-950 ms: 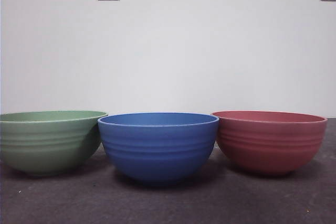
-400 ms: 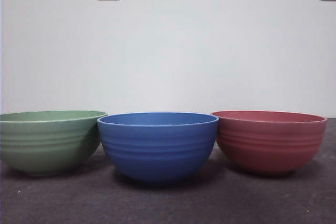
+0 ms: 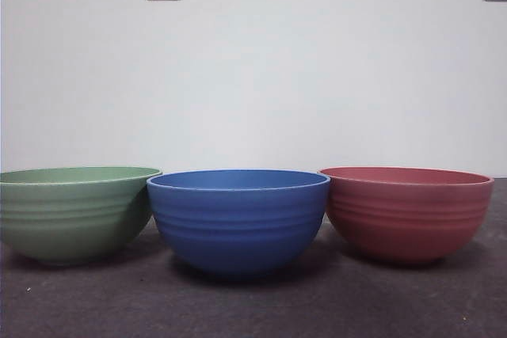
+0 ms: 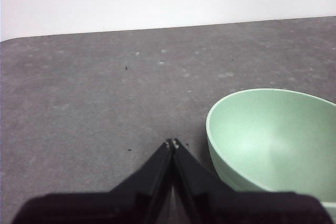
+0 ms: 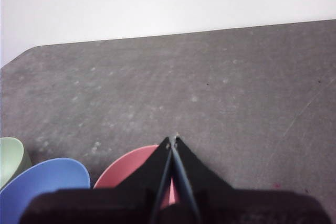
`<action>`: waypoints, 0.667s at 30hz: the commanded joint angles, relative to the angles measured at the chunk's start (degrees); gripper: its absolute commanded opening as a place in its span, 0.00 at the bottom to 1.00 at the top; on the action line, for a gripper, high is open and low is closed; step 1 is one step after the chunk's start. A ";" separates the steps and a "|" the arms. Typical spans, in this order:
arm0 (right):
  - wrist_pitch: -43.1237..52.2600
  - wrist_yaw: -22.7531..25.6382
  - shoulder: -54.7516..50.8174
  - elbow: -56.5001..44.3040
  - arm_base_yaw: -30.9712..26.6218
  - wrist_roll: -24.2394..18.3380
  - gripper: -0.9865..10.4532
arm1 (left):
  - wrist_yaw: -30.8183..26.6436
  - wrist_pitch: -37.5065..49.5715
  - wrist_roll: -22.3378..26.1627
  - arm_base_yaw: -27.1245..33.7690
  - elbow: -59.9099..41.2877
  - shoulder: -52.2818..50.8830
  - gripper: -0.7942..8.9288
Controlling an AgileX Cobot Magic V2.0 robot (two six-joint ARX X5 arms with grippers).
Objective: Pick up the green bowl on the top,put the green bowl on the left,pick up the red bowl in the middle,put the red bowl on the right
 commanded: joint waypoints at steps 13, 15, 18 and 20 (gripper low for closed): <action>-2.10 0.17 -0.04 -0.15 0.11 0.52 0.07 | 0.09 0.00 -0.55 0.22 -0.83 -0.07 0.08; -2.12 0.17 -0.04 -0.15 0.11 0.52 0.07 | 0.09 0.00 -0.55 0.22 -0.83 -0.07 0.08; -2.12 0.20 -0.04 -0.15 0.11 0.31 0.07 | 0.09 0.00 -0.55 0.22 -0.83 -0.07 0.08; -1.97 1.22 -0.09 -0.15 0.11 -4.96 0.07 | 0.07 0.00 -0.55 0.22 -0.83 -0.07 0.08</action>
